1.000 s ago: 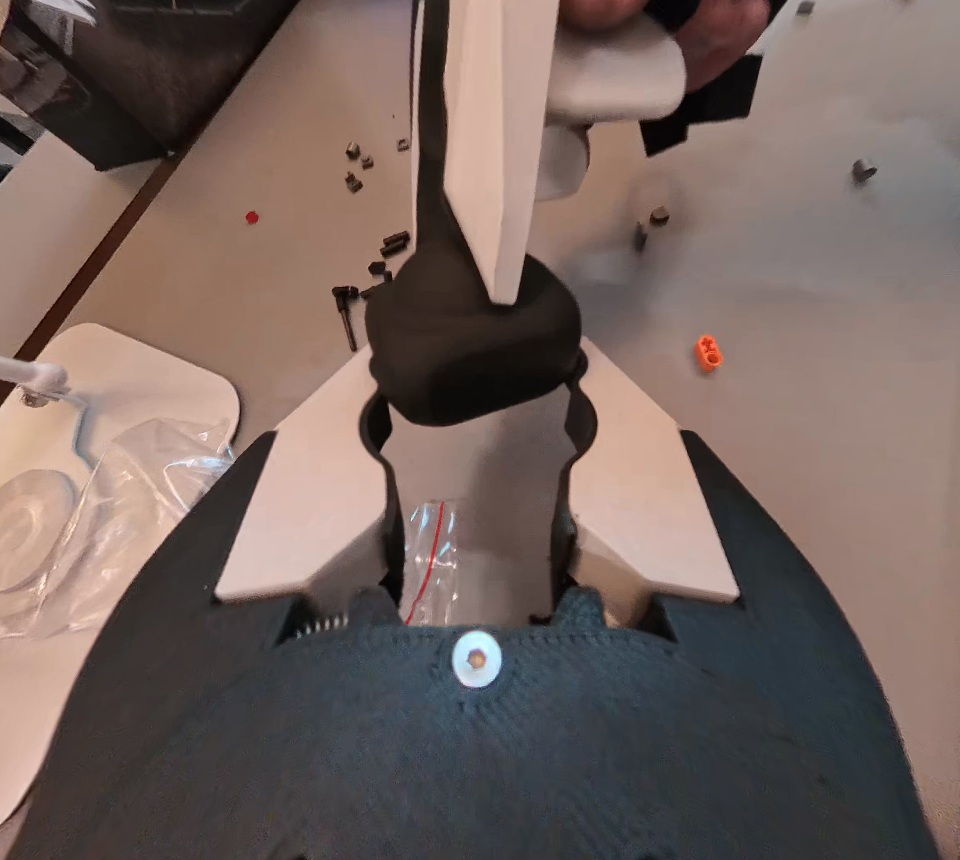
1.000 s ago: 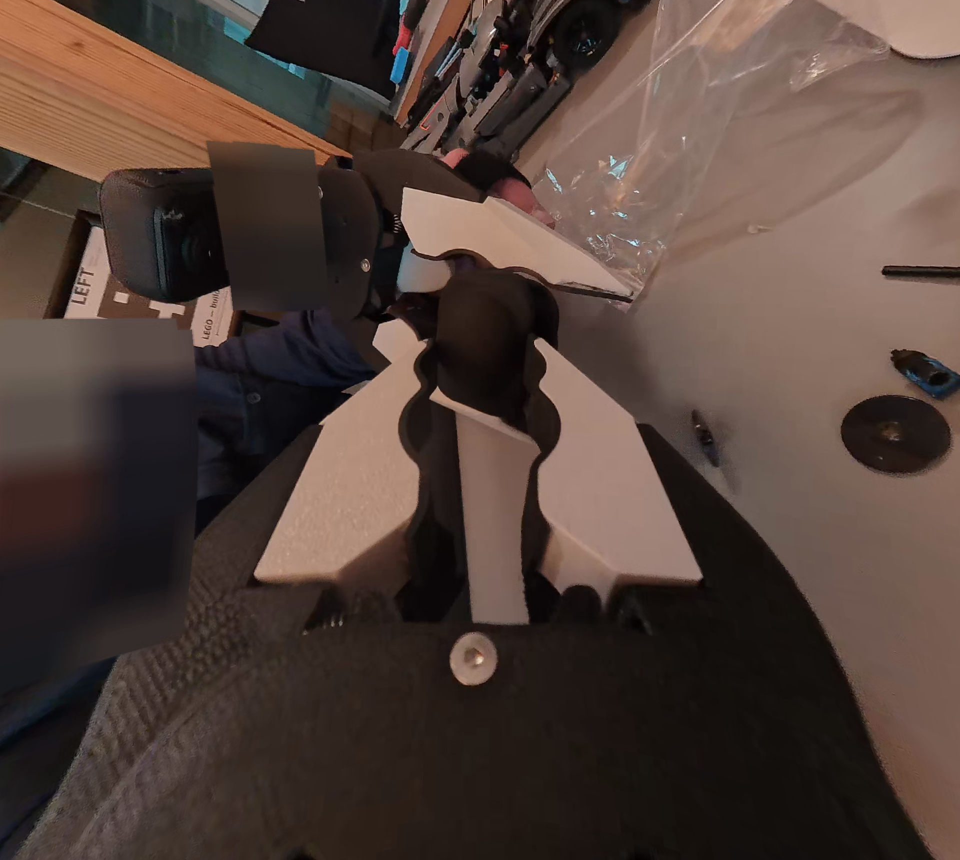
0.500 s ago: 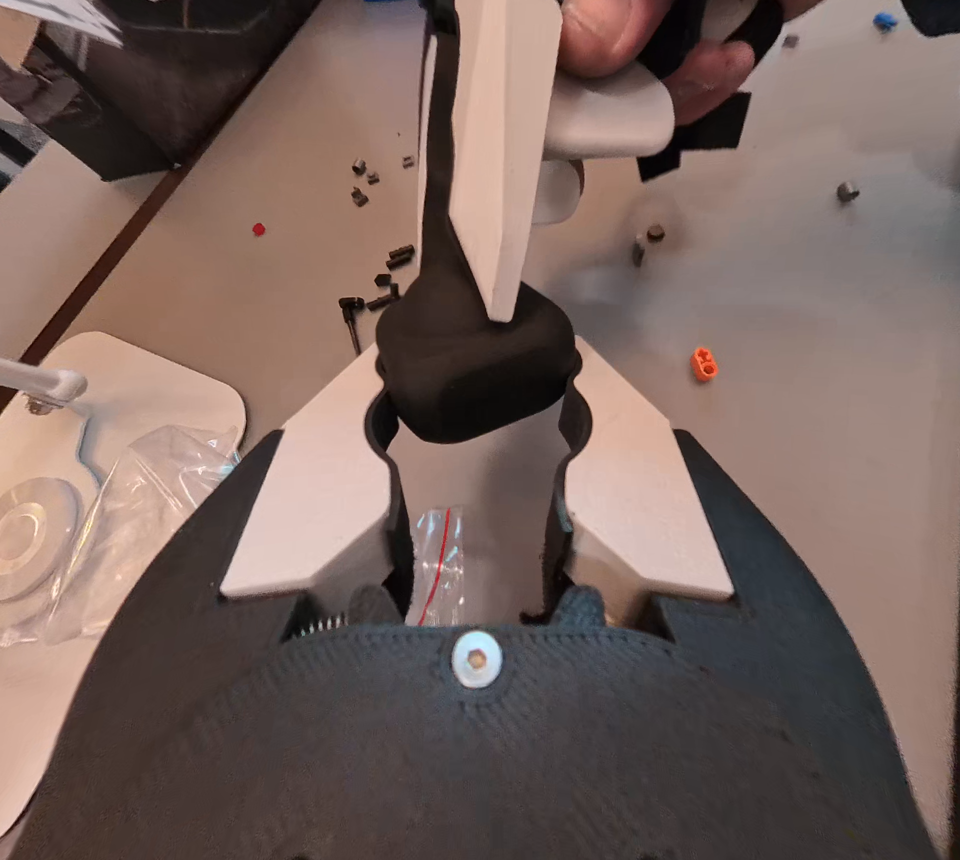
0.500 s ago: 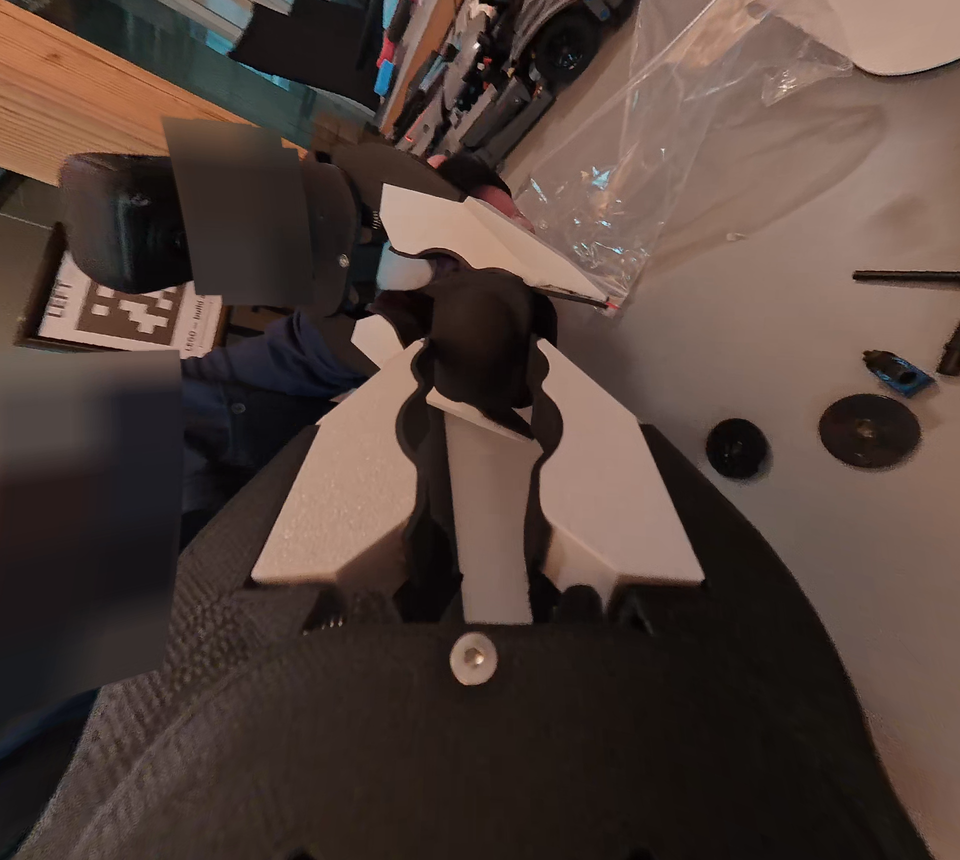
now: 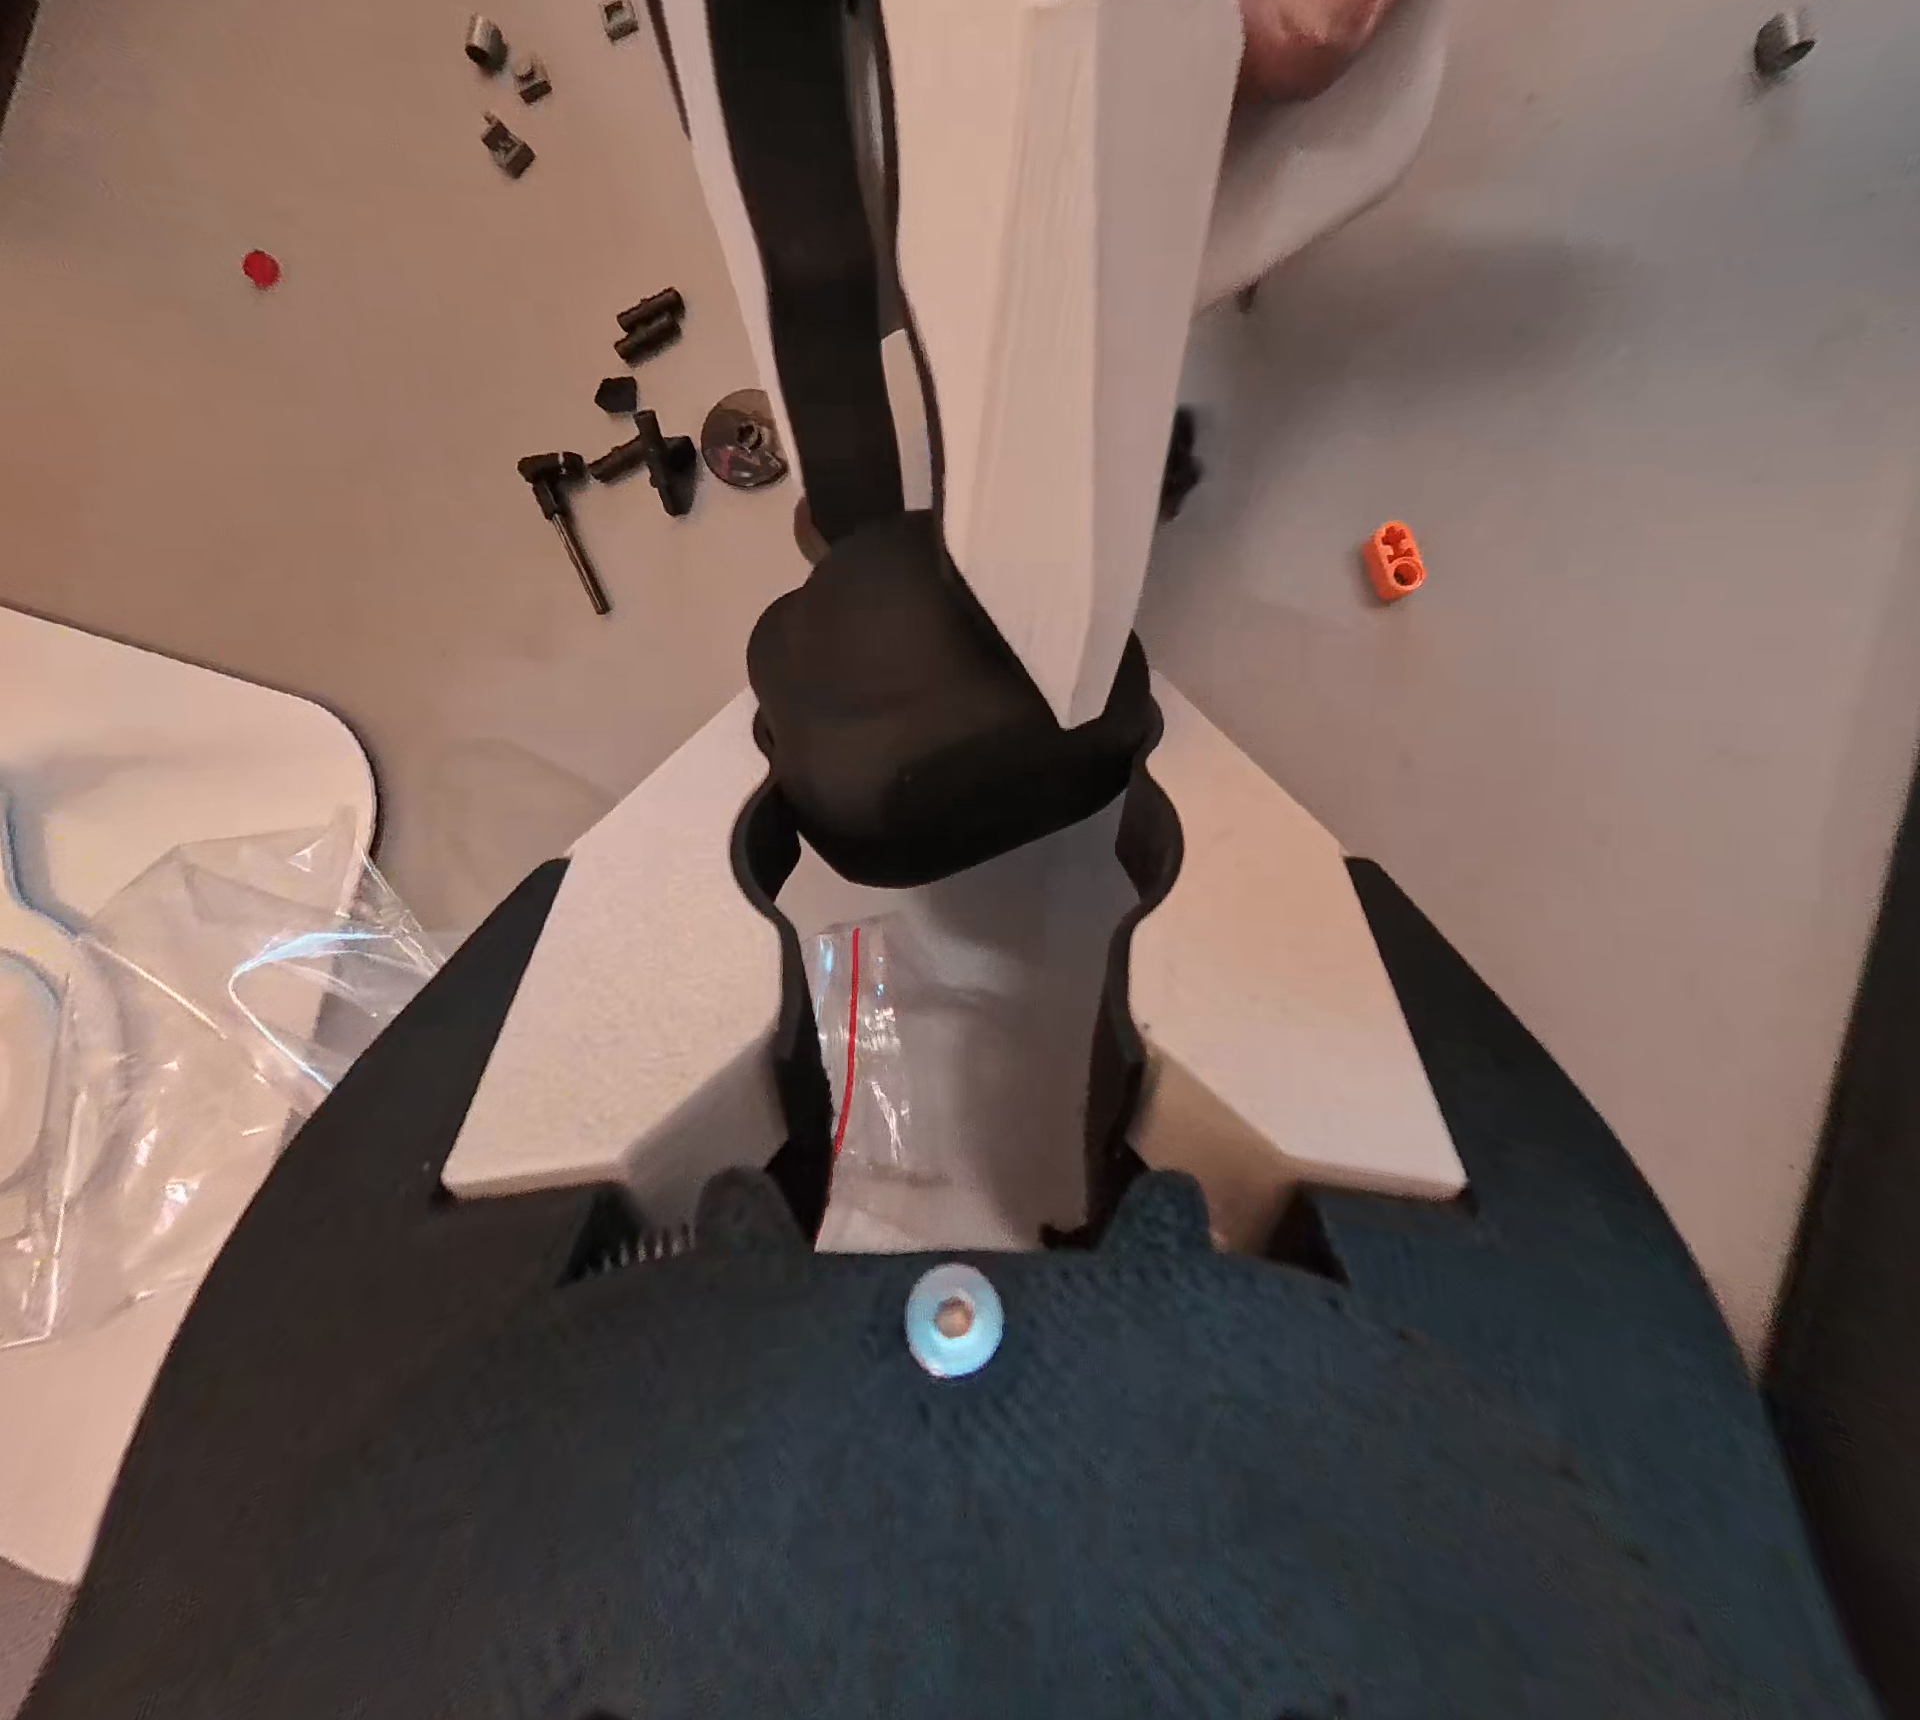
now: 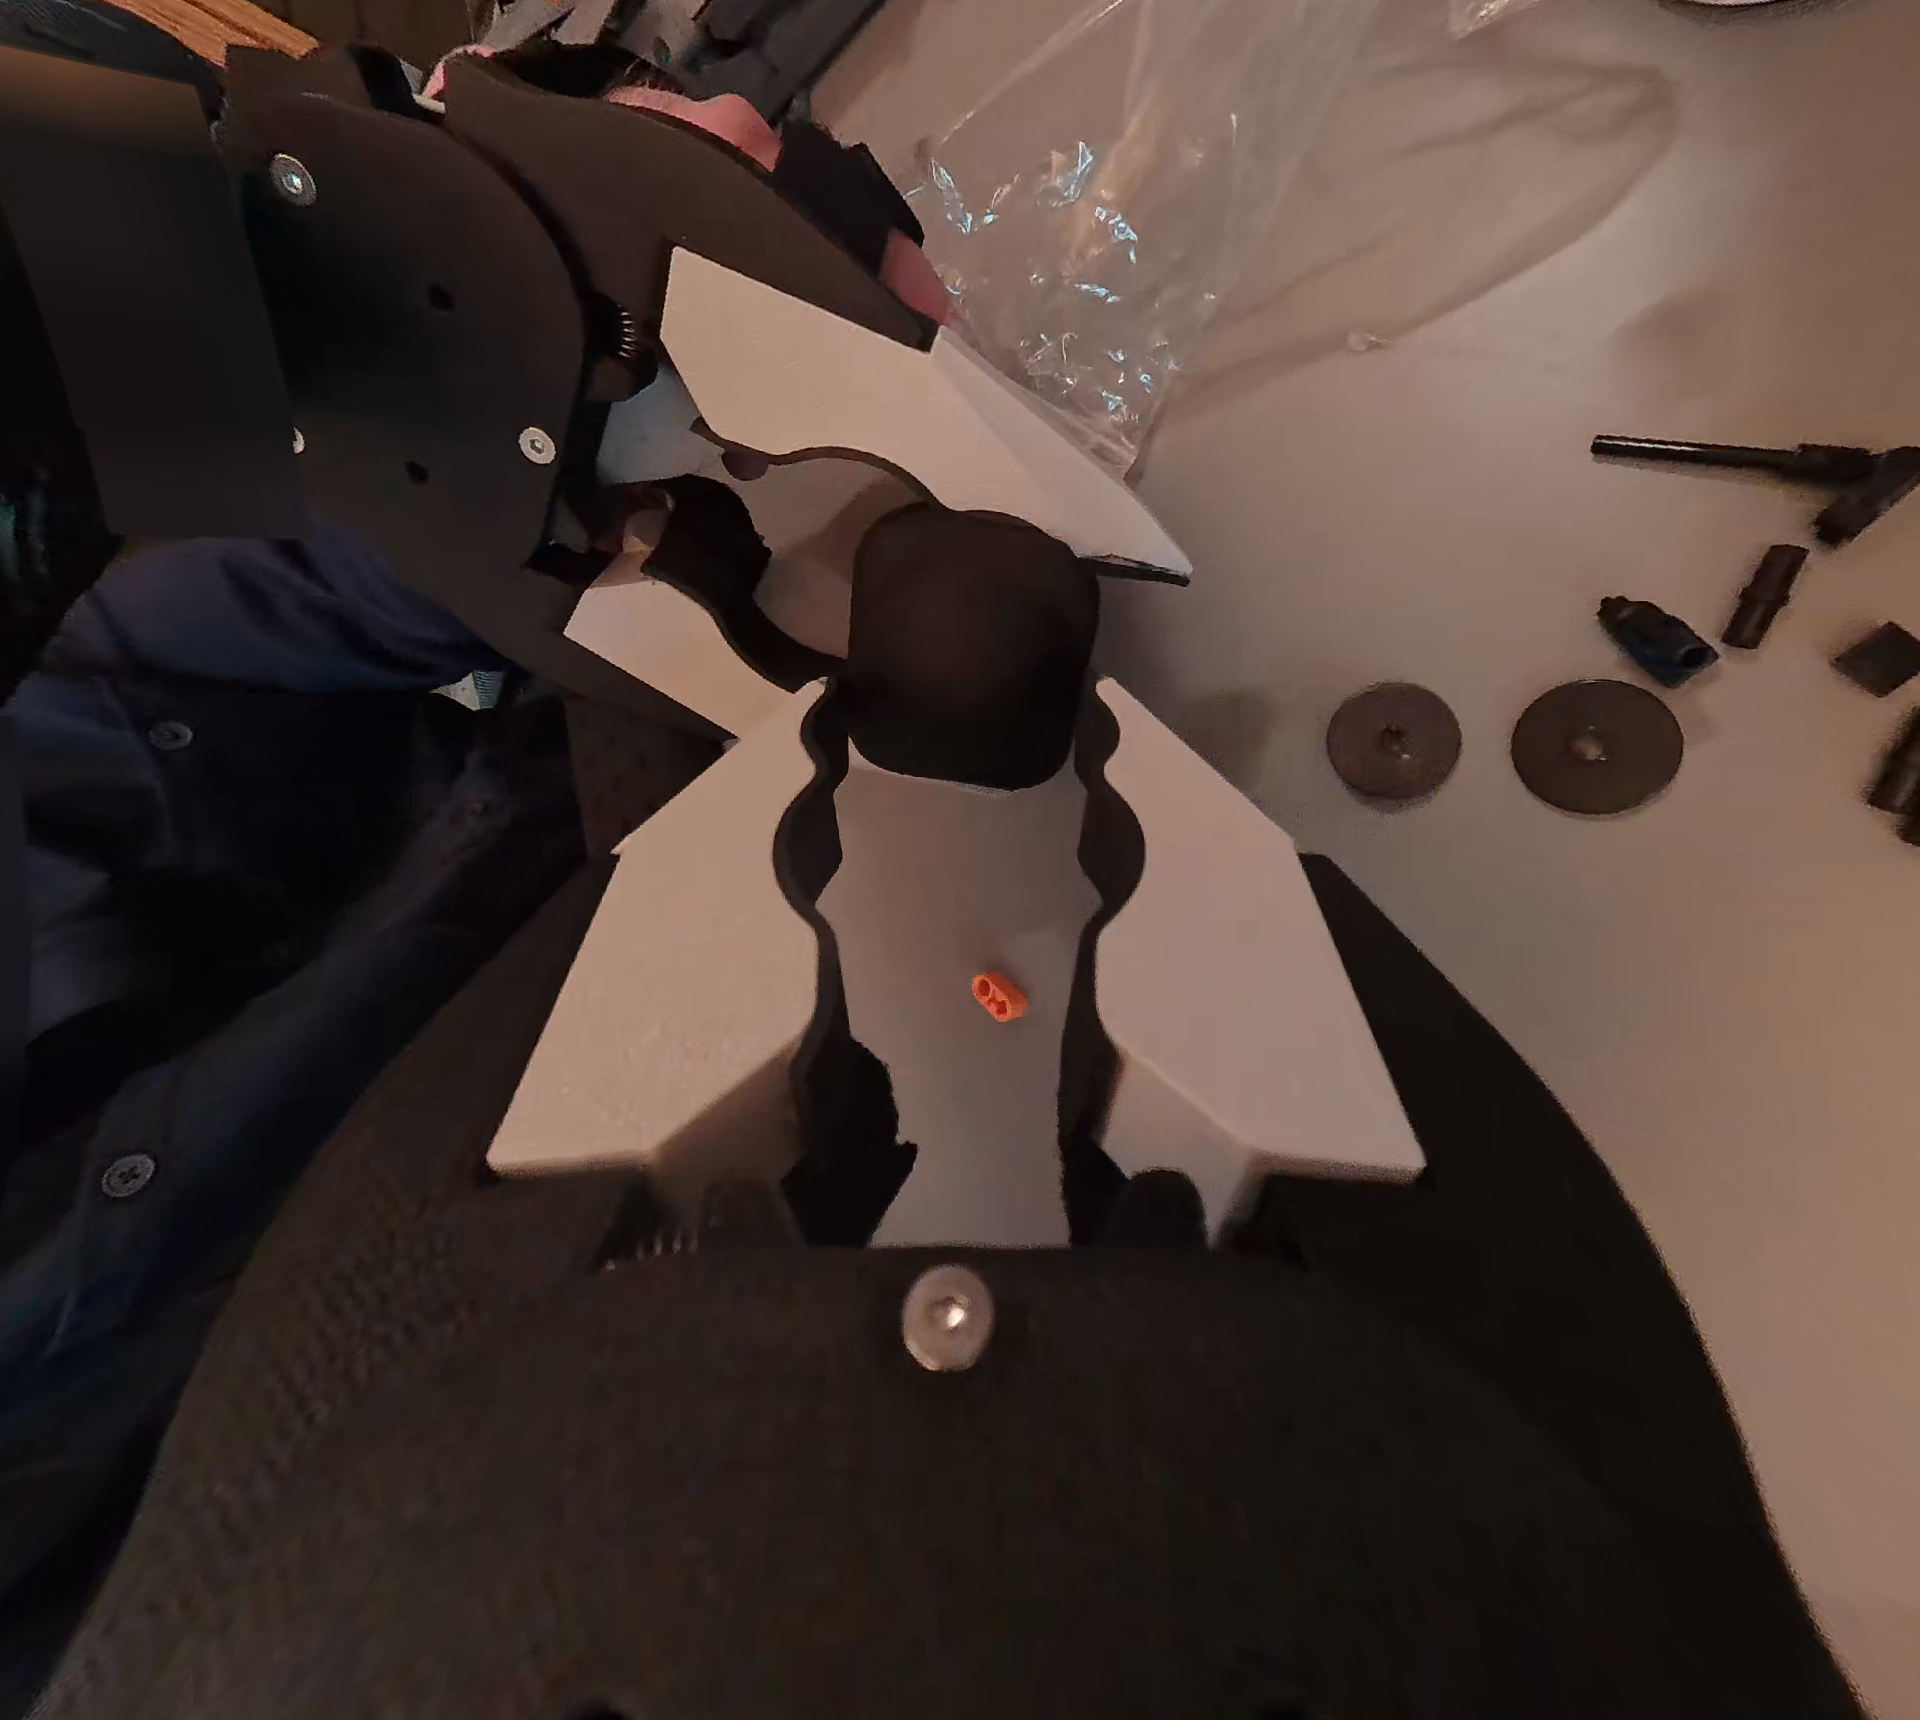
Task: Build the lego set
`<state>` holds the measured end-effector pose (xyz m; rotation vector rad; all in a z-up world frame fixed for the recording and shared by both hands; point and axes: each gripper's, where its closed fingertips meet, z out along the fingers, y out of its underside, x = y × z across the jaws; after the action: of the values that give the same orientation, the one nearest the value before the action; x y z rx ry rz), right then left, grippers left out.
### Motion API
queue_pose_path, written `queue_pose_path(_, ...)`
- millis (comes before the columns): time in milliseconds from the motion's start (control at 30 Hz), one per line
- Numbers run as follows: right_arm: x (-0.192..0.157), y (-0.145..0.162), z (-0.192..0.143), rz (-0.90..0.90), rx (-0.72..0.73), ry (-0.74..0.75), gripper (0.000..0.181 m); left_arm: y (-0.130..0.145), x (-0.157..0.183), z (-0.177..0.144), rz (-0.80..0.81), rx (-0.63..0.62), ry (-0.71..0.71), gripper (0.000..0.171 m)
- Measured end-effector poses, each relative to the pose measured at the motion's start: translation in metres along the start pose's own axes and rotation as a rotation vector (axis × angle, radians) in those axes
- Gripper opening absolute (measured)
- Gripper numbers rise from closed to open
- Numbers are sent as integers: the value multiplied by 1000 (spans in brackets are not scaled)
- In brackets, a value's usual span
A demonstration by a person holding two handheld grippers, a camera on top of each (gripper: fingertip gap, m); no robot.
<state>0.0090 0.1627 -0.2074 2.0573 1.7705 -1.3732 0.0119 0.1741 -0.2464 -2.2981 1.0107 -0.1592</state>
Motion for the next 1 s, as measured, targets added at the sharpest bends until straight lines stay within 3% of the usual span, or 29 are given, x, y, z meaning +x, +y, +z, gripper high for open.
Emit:
queue_pose_path(233,7,8,5,-17,-64,76,41,9,5,7,26,-101,25,58)
queue_pose_path(300,4,7,5,-5,-49,38,40,10,4,7,39,-105,10,58)
queue_pose_path(433,-4,-9,-7,39,75,-84,30,-4,-4,-3,14,9,-14,62)
queue_pose_path(767,-25,-38,-32,71,286,-290,27,-33,-27,-28,36,289,-221,68)
queue_pose_path(800,-29,-41,-36,66,311,-312,24,-34,-30,-29,47,299,-252,68)
queue_pose_path(867,-34,-46,-43,54,349,-348,0,-36,-31,-28,56,320,-285,70)
queue_pose_path(1000,-30,-37,-36,47,298,-302,1,-34,-29,-19,82,290,-288,59)
